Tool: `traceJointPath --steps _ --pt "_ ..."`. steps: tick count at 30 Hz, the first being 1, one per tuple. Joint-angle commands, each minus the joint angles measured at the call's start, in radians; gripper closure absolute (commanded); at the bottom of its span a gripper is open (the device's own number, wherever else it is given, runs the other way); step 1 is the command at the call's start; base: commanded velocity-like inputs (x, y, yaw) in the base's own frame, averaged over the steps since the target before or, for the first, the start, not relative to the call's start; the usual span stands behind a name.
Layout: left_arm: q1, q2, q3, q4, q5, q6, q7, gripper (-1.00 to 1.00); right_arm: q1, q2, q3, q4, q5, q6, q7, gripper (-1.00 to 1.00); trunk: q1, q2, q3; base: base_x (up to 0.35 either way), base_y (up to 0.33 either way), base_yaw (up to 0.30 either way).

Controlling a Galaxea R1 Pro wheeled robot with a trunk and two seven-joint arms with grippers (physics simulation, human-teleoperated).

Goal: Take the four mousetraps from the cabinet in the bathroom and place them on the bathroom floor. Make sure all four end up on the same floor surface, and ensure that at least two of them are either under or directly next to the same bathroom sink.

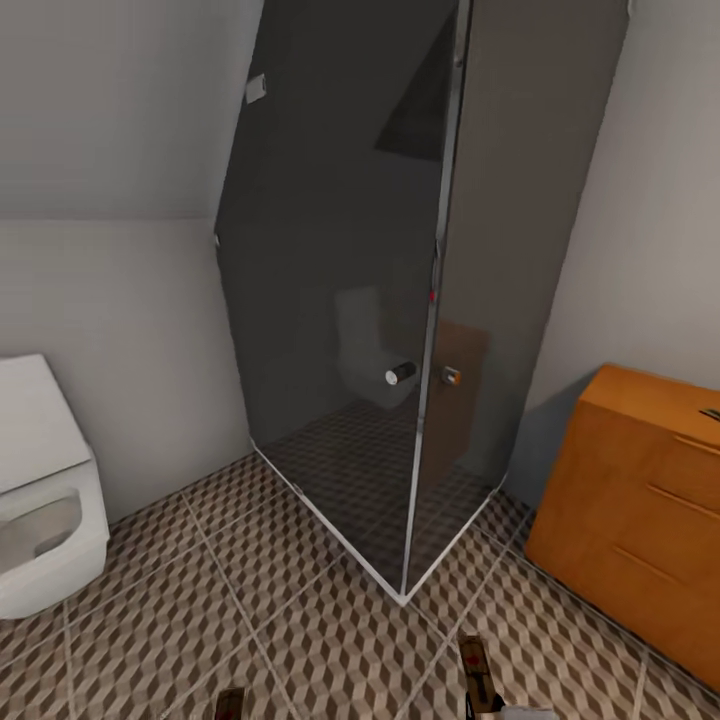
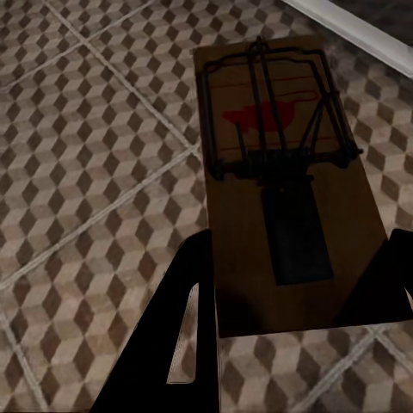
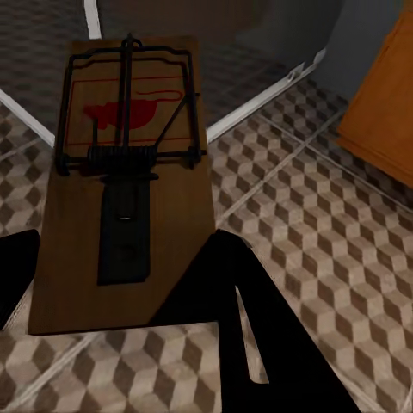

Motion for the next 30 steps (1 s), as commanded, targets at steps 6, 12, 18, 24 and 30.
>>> traceJointPath --steps 6,12,18,24,30 --pt "-0.001 0.000 -0.008 0.001 0.006 -0.003 0.006 1.00 0.000 0.000 0.009 0.000 -0.013 -0.004 0.001 1.00 0.000 0.000 -0.001 0.000 0.000 0.267" --pt "-0.001 0.000 -0.008 0.001 0.006 -0.003 0.006 1.00 0.000 0.000 0.009 0.000 -0.013 -0.004 0.001 1.00 0.000 0.000 -0.001 0.000 0.000 0.267" --pt "-0.001 0.000 -0.008 0.001 0.006 -0.003 0.006 1.00 0.000 0.000 0.009 0.000 -0.013 -0.004 0.001 1.00 0.000 0.000 -0.001 0.000 0.000 0.267" --pt "-0.001 0.001 -0.008 0.001 0.006 -0.003 0.006 1.00 0.000 0.000 0.009 0.000 -0.013 -0.004 0.001 1.00 0.000 0.000 -0.001 0.000 0.000 0.267" --pt "-0.001 0.002 -0.008 0.001 0.006 -0.003 0.006 1.00 0.000 0.000 0.009 0.000 -0.013 -0.004 0.001 1.00 0.000 0.000 -0.001 0.000 0.000 0.267"
